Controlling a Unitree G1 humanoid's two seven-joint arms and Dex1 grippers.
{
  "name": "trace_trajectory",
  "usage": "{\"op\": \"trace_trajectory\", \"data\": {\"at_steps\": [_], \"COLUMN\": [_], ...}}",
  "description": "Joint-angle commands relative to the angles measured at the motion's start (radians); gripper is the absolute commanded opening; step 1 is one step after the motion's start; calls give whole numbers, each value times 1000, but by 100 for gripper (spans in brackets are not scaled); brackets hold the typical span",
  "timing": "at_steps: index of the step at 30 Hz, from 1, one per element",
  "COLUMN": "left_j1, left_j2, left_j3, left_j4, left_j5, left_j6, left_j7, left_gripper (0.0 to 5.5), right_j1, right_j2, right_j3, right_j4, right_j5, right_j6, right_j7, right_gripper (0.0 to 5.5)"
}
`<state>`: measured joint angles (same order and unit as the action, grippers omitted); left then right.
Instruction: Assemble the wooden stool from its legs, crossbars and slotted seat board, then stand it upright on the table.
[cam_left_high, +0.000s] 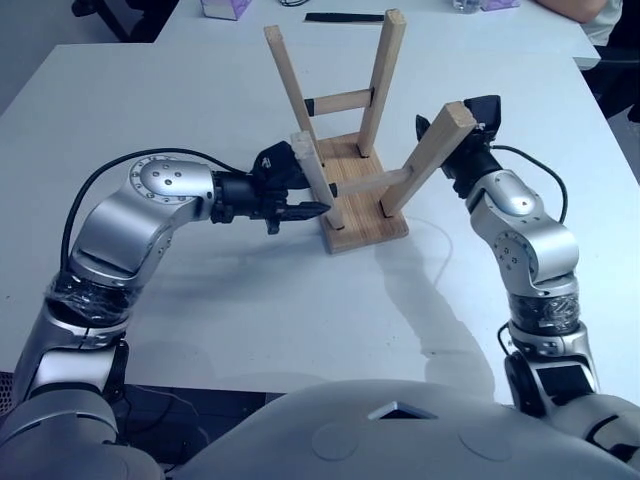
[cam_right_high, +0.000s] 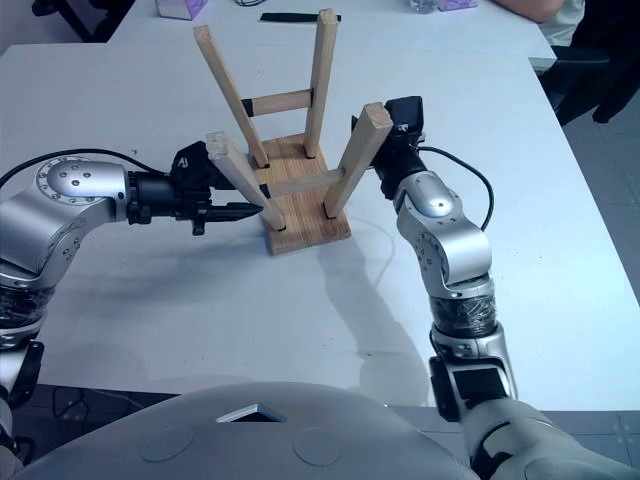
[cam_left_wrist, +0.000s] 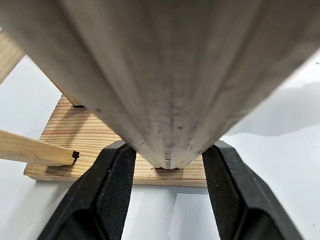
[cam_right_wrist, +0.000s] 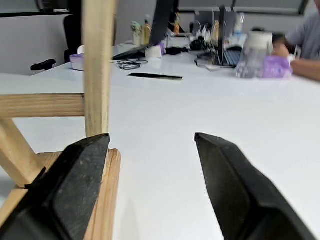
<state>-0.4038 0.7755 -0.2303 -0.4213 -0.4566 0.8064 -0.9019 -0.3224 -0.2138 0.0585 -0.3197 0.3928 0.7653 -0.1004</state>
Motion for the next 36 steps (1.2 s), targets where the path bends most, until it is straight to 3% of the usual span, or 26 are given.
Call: {"op": "trace_trajectory", "data": {"at_steps": [1,5,11,15,21,24,28,32,36], "left_j1": [12,26,8,39,53,68,101,226,619], "left_j2": [-147,-150,-304,-299,-197,-127,-120,-86,63], "left_j3": [-139,-60,61,1,-59,-106,-98,100,369], "left_j4": [-92,-120,-229,-298,-313,-291,-291,-356,-403], "left_j5": [-38,-65,-236,-252,-199,-126,-111,-246,-269], "left_j6": [155,220,319,318,234,152,115,112,20], "left_j7": [90,132,203,192,141,111,122,104,-61], "left_gripper": [203,262,356,356,356,356,356,356,356], "right_j1": [-206,-87,-25,-16,-5,21,67,173,414], "right_j2": [83,-74,-129,-136,-169,-195,-230,-304,-413], "right_j3": [94,72,79,105,126,85,14,-70,-189], "right_j4": [-243,-134,73,223,436,478,422,252,-8], "right_j5": [167,2,-135,-209,-307,-323,-312,-281,-214], "right_j6": [87,-15,-190,-284,-418,-464,-466,-413,-325], "right_j7": [138,218,313,372,445,451,459,506,613], "right_gripper": [314,314,314,314,314,314,314,314,314]}}
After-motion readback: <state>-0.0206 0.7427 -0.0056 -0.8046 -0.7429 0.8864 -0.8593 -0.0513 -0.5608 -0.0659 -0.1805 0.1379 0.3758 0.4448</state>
